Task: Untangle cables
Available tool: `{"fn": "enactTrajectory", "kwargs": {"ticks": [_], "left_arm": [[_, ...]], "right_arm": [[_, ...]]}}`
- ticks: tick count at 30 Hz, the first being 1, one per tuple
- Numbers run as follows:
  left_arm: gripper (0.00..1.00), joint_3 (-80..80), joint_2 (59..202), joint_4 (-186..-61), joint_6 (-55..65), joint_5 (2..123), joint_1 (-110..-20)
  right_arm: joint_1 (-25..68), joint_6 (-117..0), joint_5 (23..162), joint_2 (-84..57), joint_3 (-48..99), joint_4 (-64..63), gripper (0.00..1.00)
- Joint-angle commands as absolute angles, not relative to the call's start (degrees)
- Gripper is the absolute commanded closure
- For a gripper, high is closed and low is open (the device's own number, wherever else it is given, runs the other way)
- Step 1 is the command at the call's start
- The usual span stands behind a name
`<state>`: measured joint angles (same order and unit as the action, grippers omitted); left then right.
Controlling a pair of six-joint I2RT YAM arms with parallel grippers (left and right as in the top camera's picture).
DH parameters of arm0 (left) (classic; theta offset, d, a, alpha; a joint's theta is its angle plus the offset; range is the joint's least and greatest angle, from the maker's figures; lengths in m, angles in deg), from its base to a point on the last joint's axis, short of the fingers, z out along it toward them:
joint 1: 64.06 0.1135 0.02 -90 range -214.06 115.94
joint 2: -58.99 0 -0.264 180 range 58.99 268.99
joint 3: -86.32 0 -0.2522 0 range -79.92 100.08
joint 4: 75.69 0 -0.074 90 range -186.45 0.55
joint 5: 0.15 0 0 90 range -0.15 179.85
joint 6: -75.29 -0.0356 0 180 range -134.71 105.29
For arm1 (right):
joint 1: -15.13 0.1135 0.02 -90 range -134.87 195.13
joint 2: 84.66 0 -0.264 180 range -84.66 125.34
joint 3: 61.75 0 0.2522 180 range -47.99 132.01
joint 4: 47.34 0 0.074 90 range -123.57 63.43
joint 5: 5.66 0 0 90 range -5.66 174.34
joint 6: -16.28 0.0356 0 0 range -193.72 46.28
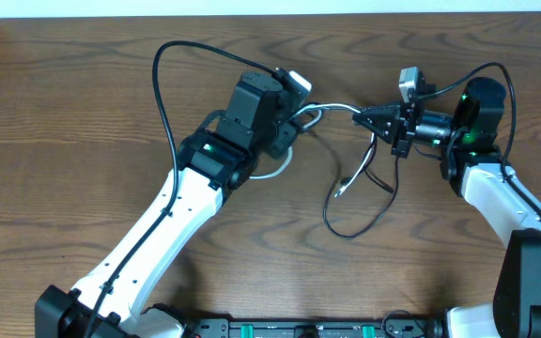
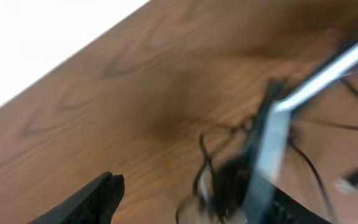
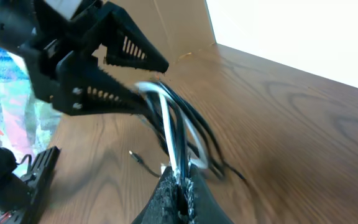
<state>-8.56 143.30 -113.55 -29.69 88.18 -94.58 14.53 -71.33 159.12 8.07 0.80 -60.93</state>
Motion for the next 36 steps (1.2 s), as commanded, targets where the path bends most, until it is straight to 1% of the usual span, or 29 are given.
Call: {"fn": "enactTrajectory", "kwargs": {"ticks": [1, 5, 10, 12, 14, 16, 20, 23, 26, 27, 29, 33, 34, 36], "left_arm": [[0.37, -8.13, 142.34, -115.36, -28.14, 83.29, -94.21], [0.34, -8.13, 142.34, -118.84, -28.14, 87.61, -93.91], [0.32, -8.13, 142.34, -120.24, -28.77, 88.03, -93.75], [0.27, -8.13, 142.34, -120.04, -30.13, 88.01, -92.97], [0.23, -8.13, 142.34, -119.1, -30.28, 88.2, -91.13], [0.21, -8.13, 142.34, -117.66, -30.17, 88.18, -88.88], [0.15, -8.13, 142.34, -112.87, -24.9, 87.7, -83.72], [0.13, -8.13, 142.34, -110.93, -25.45, 84.88, -80.92], [0.13, -8.13, 142.36, -111.41, -37.95, 75.22, -79.76], [0.12, -8.13, 142.36, -111.78, -40.82, 73.65, -79.76], [0.11, -8.13, 142.47, -112.94, -50.78, 69.41, -79.76], [0.11, -8.13, 143.28, -113.4, -57.95, 69.19, -79.76], [0.11, -8.13, 143.61, -113.83, -60.55, 67.83, -79.76], [0.11, -8.13, 144.33, -116.48, -68.18, 61.3, -79.76]], "right_arm": [[13.98, -70.54, 159.27, 8.25, 0.98, -61.54, 0.99], [13.92, -68.75, 159.29, 8.25, 0.98, -63.62, 0.99], [13.92, -66.04, 160.41, 8.25, 0.98, -67.33, 0.99], [13.92, -66.08, 162.16, 8.25, 0.98, -67.68, 0.99], [13.57, -66.1, 164.45, 8.25, 0.98, -67.68, 0.99], [12.93, -66.1, 166.77, 8.25, 0.98, -67.68, 0.99], [12.17, -66.08, 171.99, 8.25, 0.98, -67.68, 0.99], [12.23, -66.04, 173.85, 8.25, 0.98, -67.59, 0.99], [12.54, -66.02, 173.85, 8.25, 0.98, -67.4, 0.99], [12.84, -66.02, 173.85, 8.25, 0.98, -67.4, 0.99], [15.14, -66.04, 173.85, 8.25, 0.98, -67.42, 0.99], [18.55, -66.06, 173.85, 8.25, 0.98, -67.44, 0.99], [19.34, -66.04, 173.85, 8.25, 0.98, -67.44, 0.99], [20.47, -66.02, 173.85, 8.25, 0.98, -67.44, 0.99]]}}
